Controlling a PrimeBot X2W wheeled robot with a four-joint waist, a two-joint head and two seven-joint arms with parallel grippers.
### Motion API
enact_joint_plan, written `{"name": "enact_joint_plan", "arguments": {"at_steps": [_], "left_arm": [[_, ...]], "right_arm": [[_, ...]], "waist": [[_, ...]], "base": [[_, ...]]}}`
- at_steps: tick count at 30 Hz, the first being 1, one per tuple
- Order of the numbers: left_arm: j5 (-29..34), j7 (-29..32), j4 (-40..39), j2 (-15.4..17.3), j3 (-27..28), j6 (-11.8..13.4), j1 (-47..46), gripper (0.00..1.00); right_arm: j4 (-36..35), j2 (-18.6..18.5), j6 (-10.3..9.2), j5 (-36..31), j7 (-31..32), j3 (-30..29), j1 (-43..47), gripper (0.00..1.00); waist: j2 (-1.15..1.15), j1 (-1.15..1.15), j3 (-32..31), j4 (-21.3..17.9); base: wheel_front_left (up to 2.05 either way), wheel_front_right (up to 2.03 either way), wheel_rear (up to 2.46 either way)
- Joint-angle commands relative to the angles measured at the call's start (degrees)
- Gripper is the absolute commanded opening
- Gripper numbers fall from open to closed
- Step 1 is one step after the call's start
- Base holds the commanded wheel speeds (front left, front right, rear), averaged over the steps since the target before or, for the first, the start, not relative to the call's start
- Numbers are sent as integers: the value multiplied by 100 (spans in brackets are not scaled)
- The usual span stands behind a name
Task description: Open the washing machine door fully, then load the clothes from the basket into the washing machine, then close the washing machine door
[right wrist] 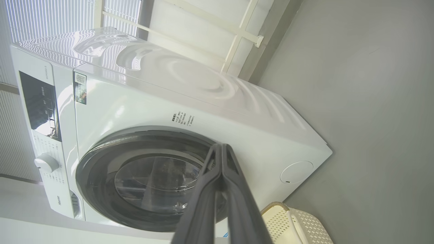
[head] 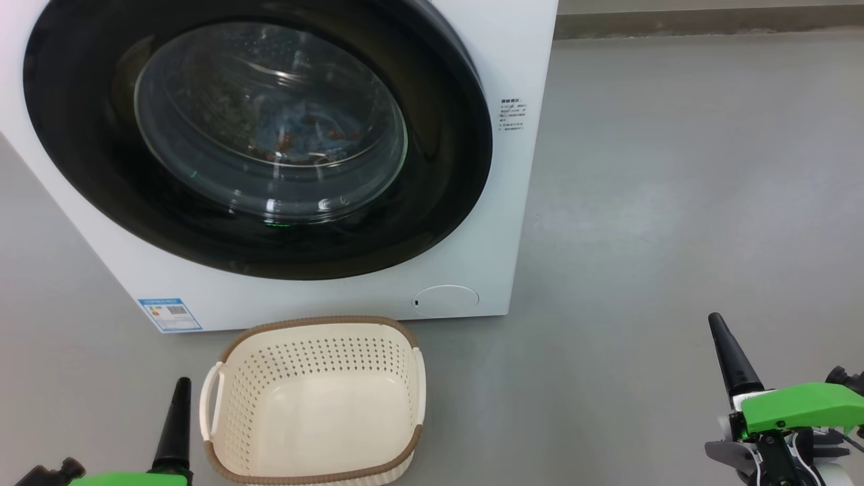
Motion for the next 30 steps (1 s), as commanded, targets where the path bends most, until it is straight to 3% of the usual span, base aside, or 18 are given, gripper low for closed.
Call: {"name": "enact_joint_plan", "arguments": {"at_steps": [1,30], "left_arm": [[-149,60,-89,24,187,2,-280,0],[-1415,537,-41,-238,574,3,-355,0]], "right_arm": [[-160,-20,5,154,45,35,-114,0],[-180,181,1,1608,528,-333,-108,0]], "waist": [[0,0,-3,2],[0,0,-62,46]], "base": [[0,0,0],[0,0,0]]}}
